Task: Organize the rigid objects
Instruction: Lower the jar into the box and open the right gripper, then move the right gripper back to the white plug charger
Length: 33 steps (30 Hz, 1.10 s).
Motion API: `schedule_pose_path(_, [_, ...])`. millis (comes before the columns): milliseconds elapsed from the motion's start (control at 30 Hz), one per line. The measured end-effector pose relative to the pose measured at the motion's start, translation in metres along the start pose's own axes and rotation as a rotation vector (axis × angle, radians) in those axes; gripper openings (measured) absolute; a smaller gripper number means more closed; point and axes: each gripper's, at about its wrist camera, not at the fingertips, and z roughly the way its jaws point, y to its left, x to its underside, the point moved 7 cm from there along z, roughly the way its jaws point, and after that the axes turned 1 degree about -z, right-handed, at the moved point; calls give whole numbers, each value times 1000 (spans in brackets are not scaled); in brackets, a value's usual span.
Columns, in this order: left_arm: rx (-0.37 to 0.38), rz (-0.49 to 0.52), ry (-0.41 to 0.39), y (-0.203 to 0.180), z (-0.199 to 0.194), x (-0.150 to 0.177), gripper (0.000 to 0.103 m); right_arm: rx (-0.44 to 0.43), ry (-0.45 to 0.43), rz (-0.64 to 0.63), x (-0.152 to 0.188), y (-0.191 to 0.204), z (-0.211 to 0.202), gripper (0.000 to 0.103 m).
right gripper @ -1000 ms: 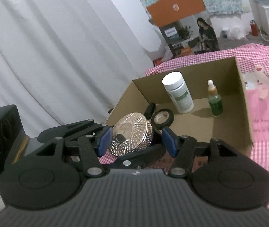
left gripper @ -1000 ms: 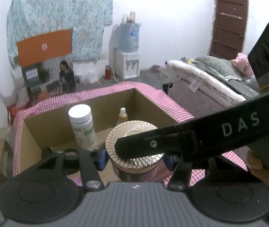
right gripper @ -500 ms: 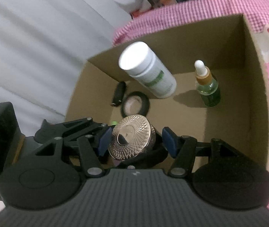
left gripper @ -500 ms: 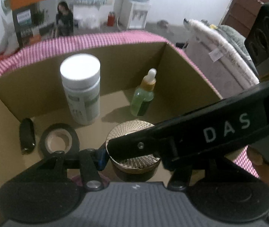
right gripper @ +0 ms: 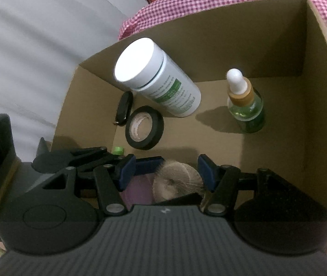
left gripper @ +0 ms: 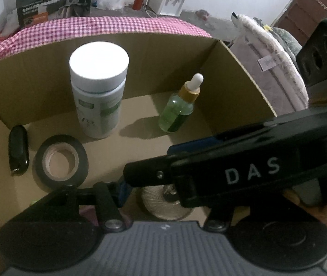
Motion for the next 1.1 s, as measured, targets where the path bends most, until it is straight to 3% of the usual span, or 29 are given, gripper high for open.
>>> schedule_pose_path(100, [-5, 19, -36, -4, -6, -1, 65, -6, -27, -11, -2, 5, -3, 63])
schedule_pose_path(267, [0, 58, -148, -15, -36, 2, 77, -39, -159, -60, 0, 22, -34, 64])
schedule_pose_path(567, [-19, 153, -360, -39, -110, 43, 92, -68, -462, -123, 57, 51, -125, 91])
schedule_pose_path(633, [-24, 163, -400, -42, -124, 57, 94, -60, -505, -132, 74, 53, -141, 100])
schedule_pose_path(700, [-21, 155, -421, -43, -134, 72, 96, -53, -535, -134, 94, 53, -151, 102])
schedule_pose_path(900, [-18, 72, -436, -34, -138, 117, 99, 59, -559, -154, 143, 55, -153, 102])
schedule_pose_path(1100, [-52, 31, -428, -26, -129, 152, 99, 214, -549, -218, 173, 59, -128, 102])
